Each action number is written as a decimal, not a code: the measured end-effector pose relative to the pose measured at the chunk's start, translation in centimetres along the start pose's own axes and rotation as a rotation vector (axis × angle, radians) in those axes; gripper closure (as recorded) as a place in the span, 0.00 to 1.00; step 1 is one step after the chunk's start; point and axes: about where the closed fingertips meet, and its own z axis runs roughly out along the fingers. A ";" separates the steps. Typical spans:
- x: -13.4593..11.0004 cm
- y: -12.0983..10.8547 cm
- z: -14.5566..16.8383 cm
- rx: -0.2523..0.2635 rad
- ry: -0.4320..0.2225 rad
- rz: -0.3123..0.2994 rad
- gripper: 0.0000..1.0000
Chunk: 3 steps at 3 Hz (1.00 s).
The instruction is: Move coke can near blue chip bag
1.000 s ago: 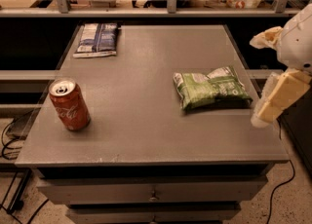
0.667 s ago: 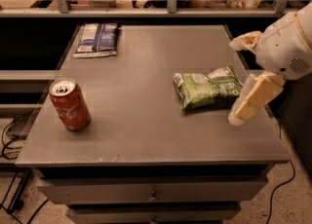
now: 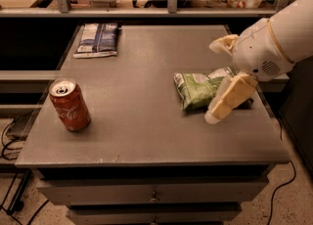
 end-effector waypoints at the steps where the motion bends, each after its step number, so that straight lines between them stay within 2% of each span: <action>1: -0.3 0.3 0.7 -0.019 -0.032 0.016 0.00; 3: -5.3 1.8 6.5 -0.093 -0.187 0.037 0.00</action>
Offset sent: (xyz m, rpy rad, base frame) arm -0.0013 0.0822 -0.0246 0.2335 0.0778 0.0661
